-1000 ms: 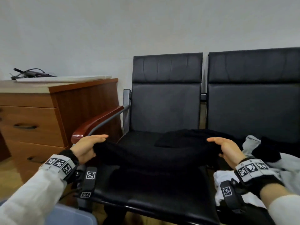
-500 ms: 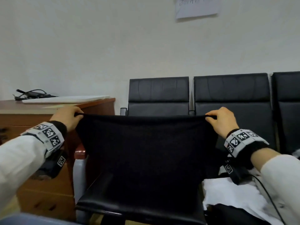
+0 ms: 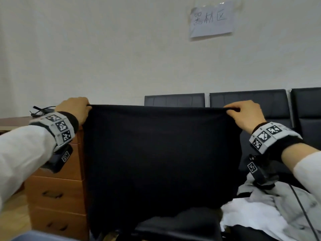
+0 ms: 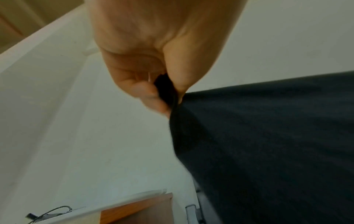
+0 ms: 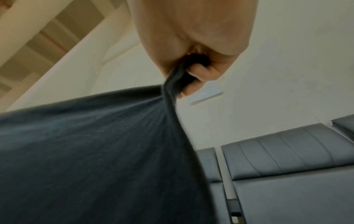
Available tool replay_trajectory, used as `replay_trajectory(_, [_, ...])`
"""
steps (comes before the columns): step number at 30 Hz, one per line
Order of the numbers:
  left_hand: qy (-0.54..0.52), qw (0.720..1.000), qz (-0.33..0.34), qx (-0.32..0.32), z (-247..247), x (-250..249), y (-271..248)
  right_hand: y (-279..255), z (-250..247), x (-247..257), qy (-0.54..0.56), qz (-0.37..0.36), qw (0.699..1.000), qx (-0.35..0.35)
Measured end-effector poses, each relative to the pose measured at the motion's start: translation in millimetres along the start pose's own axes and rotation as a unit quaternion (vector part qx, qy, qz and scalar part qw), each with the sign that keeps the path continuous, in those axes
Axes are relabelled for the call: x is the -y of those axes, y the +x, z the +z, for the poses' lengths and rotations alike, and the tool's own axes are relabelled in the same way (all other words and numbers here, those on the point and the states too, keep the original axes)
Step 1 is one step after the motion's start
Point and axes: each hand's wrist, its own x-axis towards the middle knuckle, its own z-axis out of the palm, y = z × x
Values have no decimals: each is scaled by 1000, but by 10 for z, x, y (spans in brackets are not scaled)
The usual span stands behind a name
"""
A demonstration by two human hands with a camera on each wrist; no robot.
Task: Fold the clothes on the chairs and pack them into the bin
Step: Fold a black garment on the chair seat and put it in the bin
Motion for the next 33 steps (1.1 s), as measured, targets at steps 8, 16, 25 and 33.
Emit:
replay_trajectory(8, [-43, 960, -127, 247, 990, 64, 20, 12, 782, -322, -30, 108, 991, 75])
replay_trajectory(16, [-276, 944, -177, 20, 1149, -45, 731, 536, 777, -82, 101, 115, 986, -62])
replay_trajectory(25, [-345, 937, -13, -60, 1114, -45, 206, 132, 714, -190, 218, 33, 975, -35])
replay_trajectory(33, [-234, 920, 49, 310, 1368, 632, -827, -1007, 963, -560, 294, 146, 883, 336])
